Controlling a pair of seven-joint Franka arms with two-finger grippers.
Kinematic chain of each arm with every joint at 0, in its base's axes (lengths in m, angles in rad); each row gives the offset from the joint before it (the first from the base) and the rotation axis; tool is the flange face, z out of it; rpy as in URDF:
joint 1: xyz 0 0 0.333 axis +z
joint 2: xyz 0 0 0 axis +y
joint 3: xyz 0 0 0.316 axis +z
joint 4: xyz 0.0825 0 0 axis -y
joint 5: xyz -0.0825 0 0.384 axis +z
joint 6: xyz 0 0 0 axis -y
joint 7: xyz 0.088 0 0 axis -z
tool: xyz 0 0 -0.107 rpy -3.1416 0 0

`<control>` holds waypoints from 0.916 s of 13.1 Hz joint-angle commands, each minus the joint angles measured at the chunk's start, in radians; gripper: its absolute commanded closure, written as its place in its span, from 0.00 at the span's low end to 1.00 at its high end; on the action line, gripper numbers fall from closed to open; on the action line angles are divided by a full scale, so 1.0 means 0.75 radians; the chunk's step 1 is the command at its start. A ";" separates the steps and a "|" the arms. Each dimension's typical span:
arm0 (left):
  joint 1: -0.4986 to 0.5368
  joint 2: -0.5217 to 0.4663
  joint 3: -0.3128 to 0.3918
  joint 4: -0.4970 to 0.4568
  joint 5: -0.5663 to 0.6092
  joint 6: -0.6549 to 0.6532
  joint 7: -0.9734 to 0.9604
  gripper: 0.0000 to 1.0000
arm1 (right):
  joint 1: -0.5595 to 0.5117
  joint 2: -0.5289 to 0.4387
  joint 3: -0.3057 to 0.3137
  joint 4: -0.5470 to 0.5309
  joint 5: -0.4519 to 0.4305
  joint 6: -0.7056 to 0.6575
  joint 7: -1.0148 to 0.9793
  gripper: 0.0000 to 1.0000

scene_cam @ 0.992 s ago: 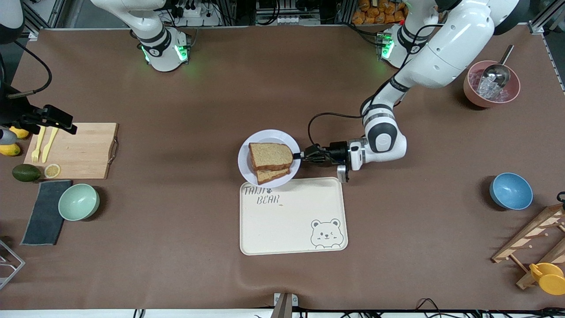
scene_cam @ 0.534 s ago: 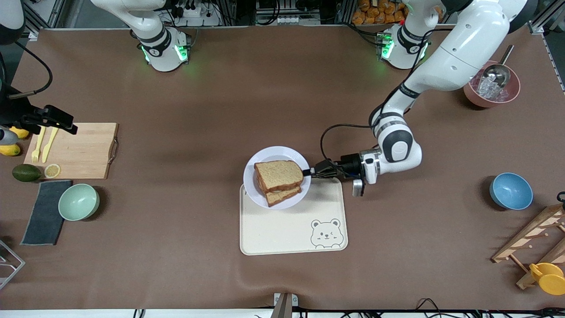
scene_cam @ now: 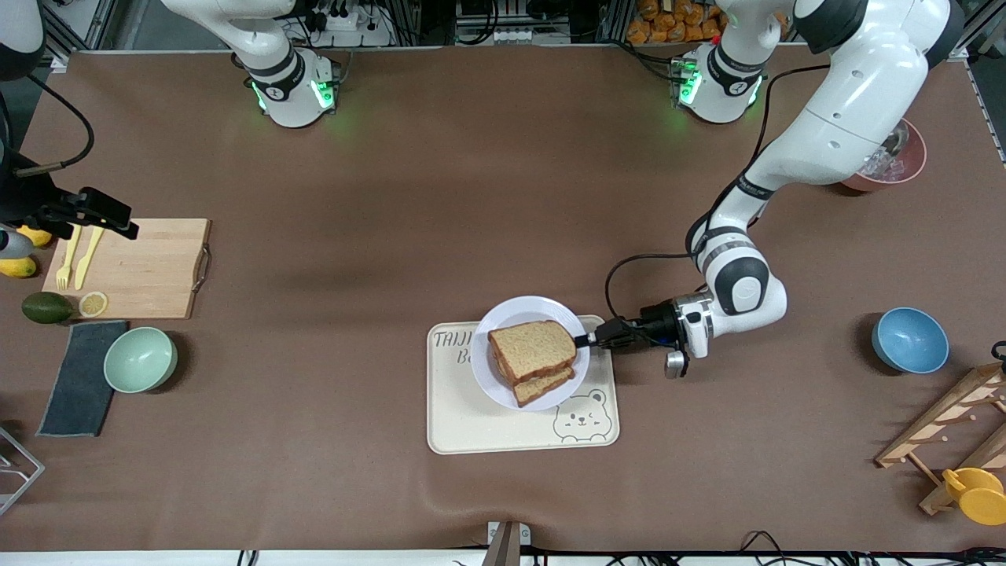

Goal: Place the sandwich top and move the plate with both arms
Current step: 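Slide the plate with the left gripper onto the bear tray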

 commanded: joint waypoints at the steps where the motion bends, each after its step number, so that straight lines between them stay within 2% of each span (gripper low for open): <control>1: -0.015 0.090 0.032 0.101 0.066 -0.028 -0.031 1.00 | -0.021 -0.005 0.020 -0.001 -0.018 -0.007 0.019 0.00; 10: -0.023 0.156 0.063 0.107 0.110 -0.028 -0.053 1.00 | -0.021 -0.003 0.018 -0.001 -0.018 -0.013 0.019 0.00; 11: -0.023 0.156 0.067 0.107 0.114 -0.026 -0.074 0.86 | -0.021 -0.001 0.020 -0.003 -0.018 -0.011 0.019 0.00; 12: -0.023 0.156 0.073 0.107 0.142 -0.026 -0.084 0.56 | -0.023 -0.001 0.020 -0.003 -0.018 -0.011 0.019 0.00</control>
